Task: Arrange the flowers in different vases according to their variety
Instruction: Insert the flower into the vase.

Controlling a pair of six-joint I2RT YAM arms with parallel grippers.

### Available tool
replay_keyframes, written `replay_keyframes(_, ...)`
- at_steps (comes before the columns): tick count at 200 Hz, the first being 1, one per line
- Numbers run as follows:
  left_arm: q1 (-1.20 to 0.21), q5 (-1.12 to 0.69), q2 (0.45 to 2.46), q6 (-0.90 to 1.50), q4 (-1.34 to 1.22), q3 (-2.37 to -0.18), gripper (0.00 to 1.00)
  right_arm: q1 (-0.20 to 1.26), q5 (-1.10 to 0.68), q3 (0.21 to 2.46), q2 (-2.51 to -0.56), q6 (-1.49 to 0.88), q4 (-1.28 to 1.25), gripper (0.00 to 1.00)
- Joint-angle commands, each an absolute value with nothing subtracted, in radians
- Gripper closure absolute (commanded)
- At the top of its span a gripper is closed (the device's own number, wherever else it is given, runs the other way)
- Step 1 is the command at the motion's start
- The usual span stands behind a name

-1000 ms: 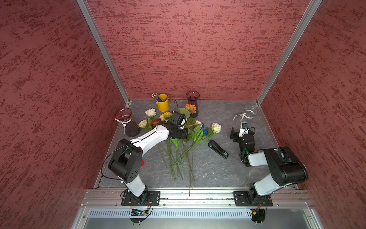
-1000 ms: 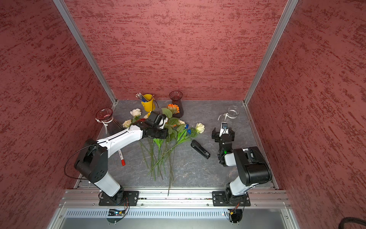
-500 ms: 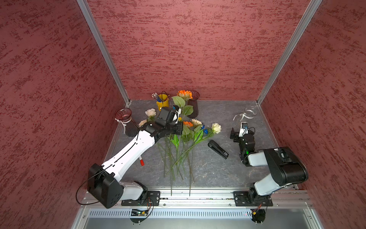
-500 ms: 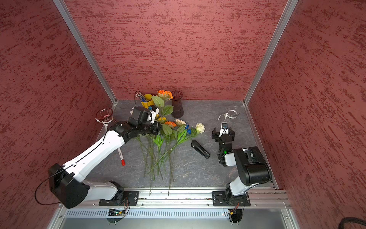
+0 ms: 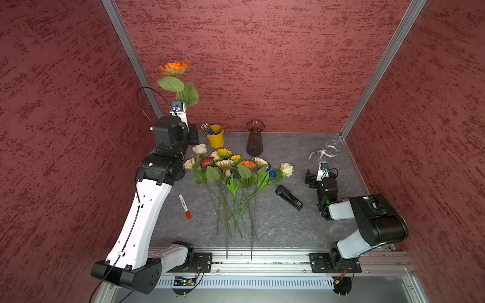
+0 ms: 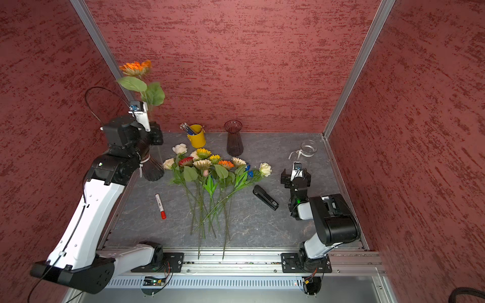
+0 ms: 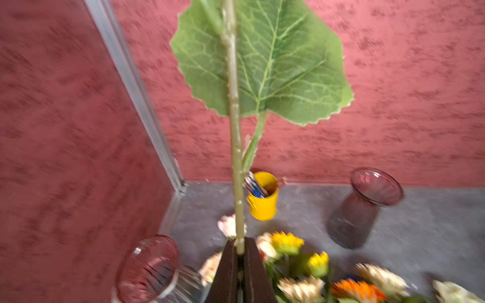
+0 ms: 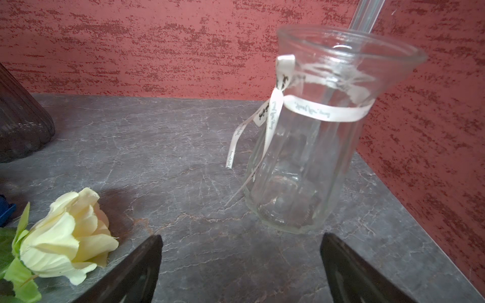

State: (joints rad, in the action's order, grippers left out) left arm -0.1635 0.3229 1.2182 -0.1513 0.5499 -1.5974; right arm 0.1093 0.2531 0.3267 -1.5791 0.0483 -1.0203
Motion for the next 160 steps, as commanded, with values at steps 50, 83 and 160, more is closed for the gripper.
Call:
replay_keyframes(50,0.107,0.189,1.32,-0.284,0.257,-1.697,1.0,0.103,0.244,0.345,-1.561,0.038,-1.02,0.02)
replay_keyframes(83,0.236,0.066,1.347,-0.168,0.198,-1.664,1.0,0.103,0.244,0.344,-1.56,0.038,-1.02,0.02)
replay_keyframes(160,0.377,-0.122,1.41,-0.021,-0.044,-1.445,1.0,0.1,0.244,0.344,-1.561,0.036,-1.022,0.01)
